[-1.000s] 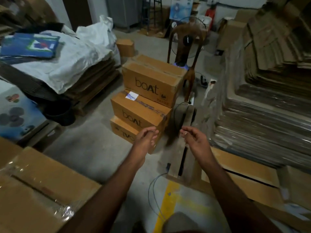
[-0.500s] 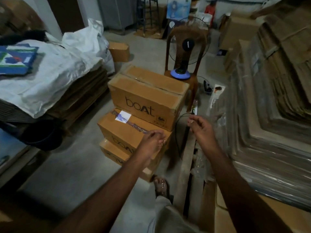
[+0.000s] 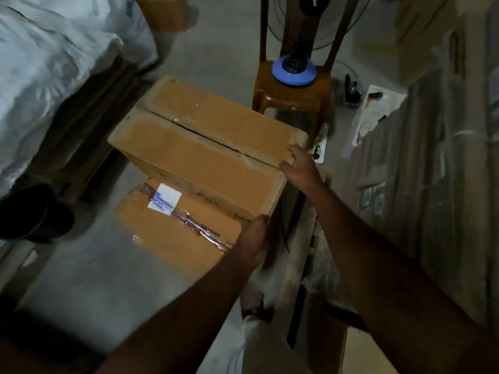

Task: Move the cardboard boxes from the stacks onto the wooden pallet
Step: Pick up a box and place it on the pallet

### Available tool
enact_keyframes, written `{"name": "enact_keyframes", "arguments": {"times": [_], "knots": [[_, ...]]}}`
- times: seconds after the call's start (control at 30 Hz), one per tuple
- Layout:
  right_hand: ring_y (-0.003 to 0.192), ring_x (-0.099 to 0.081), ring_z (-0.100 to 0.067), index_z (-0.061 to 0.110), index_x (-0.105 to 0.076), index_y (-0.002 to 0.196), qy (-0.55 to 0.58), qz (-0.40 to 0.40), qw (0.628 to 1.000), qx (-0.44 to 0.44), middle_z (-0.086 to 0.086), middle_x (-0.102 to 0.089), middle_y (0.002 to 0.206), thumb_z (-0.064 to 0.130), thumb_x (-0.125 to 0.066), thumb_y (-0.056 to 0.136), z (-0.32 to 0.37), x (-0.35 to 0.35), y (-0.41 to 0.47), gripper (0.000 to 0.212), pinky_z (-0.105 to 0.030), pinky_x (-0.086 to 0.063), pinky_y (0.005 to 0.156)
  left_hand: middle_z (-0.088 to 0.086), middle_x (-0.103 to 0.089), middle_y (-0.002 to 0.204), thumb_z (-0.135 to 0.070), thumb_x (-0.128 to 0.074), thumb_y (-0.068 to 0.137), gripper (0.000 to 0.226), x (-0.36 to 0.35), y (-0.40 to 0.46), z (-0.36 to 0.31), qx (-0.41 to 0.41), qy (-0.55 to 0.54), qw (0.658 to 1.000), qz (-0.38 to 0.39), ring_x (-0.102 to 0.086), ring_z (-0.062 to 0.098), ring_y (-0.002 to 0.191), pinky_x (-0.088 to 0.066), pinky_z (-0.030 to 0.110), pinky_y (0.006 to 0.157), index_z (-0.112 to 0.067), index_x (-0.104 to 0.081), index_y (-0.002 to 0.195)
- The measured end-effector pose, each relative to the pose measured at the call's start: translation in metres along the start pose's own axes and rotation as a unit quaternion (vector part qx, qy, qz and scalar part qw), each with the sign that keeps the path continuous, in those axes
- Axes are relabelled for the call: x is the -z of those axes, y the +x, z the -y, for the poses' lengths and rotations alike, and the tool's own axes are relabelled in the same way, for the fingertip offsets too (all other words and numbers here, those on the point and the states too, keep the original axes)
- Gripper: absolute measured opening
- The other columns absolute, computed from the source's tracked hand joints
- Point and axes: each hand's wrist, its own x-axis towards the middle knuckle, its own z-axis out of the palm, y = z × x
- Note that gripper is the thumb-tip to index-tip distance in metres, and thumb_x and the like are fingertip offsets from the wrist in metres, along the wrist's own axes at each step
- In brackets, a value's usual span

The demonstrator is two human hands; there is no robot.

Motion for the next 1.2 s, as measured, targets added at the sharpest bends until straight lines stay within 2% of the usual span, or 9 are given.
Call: {"name": "enact_keyframes", "arguments": {"times": [0.07,0.27,0.43,0.53,0.63,0.8,0.9,1.07,1.2], "knots": [[0.144,-0.029,-0.032,0.02,-0.041,0.146,-0.047,0.004,0.999,-0.011,-0.008,-0.031,0.158,0.032,-0.062,0.087,-0.006,0.0,0.033,0.064,-0.05,-0.033,0.114,0.006,-0.055,0.095,-0.016,-0.055,0.095,0.009,-0.006,0.015,-0.006,0.038,-0.027,0.999,0.015,-0.053,0.017,0.076,-0.041,0.029,0.064,-0.01,-0.058,0.101],[0.149,-0.015,-0.032,0.022,-0.03,0.153,-0.159,-0.005,0.987,-0.012,-0.009,-0.018,0.163,0.032,-0.064,0.087,-0.015,0.009,0.101,0.075,-0.054,-0.026,0.116,0.001,-0.05,0.072,-0.014,-0.054,0.095,0.03,-0.016,0.04,-0.009,0.079,-0.023,0.996,0.022,-0.043,0.015,0.062,-0.033,0.027,0.06,-0.017,-0.067,0.068],[0.138,-0.03,-0.036,0.024,-0.035,0.149,-0.152,-0.009,0.987,-0.053,-0.01,-0.031,0.154,0.033,-0.062,0.09,-0.007,0.007,0.109,0.066,-0.053,-0.044,0.1,-0.003,-0.064,0.055,-0.014,-0.05,0.097,0.038,-0.012,0.042,-0.011,0.093,-0.03,0.994,0.04,-0.06,0.01,0.046,-0.045,0.015,0.044,-0.016,-0.07,0.065],[0.133,-0.039,-0.037,0.017,-0.043,0.143,-0.171,-0.037,0.982,-0.072,-0.015,-0.04,0.146,0.039,-0.061,0.091,0.013,0.011,0.105,0.06,-0.055,-0.043,0.101,-0.002,-0.063,0.089,-0.022,-0.055,0.095,0.015,-0.001,0.034,-0.009,0.102,-0.075,0.992,0.005,-0.058,0.012,0.079,-0.045,0.024,0.064,-0.015,-0.068,0.092],[0.126,-0.047,-0.035,0.014,-0.055,0.134,-0.14,-0.032,0.985,-0.095,-0.015,-0.049,0.138,0.047,-0.058,0.09,0.04,0.015,0.095,0.055,-0.053,-0.039,0.104,-0.001,-0.057,0.123,-0.042,-0.063,0.083,0.044,0.013,0.02,0.001,0.055,-0.105,0.992,-0.043,-0.049,0.015,0.11,-0.037,0.033,0.088,-0.018,-0.061,0.12],[0.092,-0.064,-0.031,0.019,-0.065,0.071,0.038,-0.042,0.994,-0.091,-0.007,-0.068,0.091,0.06,-0.051,0.07,0.085,0.001,0.055,0.044,-0.047,-0.05,0.087,-0.008,-0.053,0.093,-0.041,-0.052,0.095,0.018,0.047,-0.016,-0.007,-0.014,-0.211,0.965,-0.155,-0.047,0.01,0.083,-0.036,0.035,0.085,-0.025,-0.06,0.094],[0.09,-0.061,-0.024,0.015,-0.066,0.092,0.183,-0.013,0.981,-0.069,-0.004,-0.064,0.092,0.038,-0.063,0.086,0.114,-0.017,0.017,0.025,-0.033,-0.046,0.073,-0.005,-0.05,0.106,-0.048,-0.049,0.095,0.029,0.077,-0.03,-0.018,-0.061,-0.273,0.936,-0.212,-0.046,0.018,0.096,-0.038,0.044,0.087,-0.028,-0.053,0.115],[0.114,-0.051,-0.019,0.02,-0.05,0.134,0.212,0.037,0.976,-0.023,-0.001,-0.053,0.129,0.037,-0.067,0.089,0.154,-0.052,-0.048,0.05,-0.031,-0.042,0.084,0.011,-0.063,0.112,-0.049,-0.058,0.074,0.06,0.138,-0.061,-0.035,-0.153,-0.346,0.873,-0.307,-0.06,0.029,0.096,-0.048,0.04,0.069,-0.016,-0.055,0.124],[0.108,-0.05,-0.019,0.022,-0.044,0.139,0.221,0.047,0.974,0.01,0.0,-0.051,0.126,0.029,-0.061,0.094,0.179,-0.062,-0.105,0.048,-0.025,-0.041,0.072,0.013,-0.06,0.105,-0.046,-0.058,0.066,0.072,0.184,-0.094,-0.023,-0.212,-0.362,0.844,-0.335,-0.058,0.029,0.09,-0.044,0.04,0.067,-0.009,-0.053,0.127]]}}
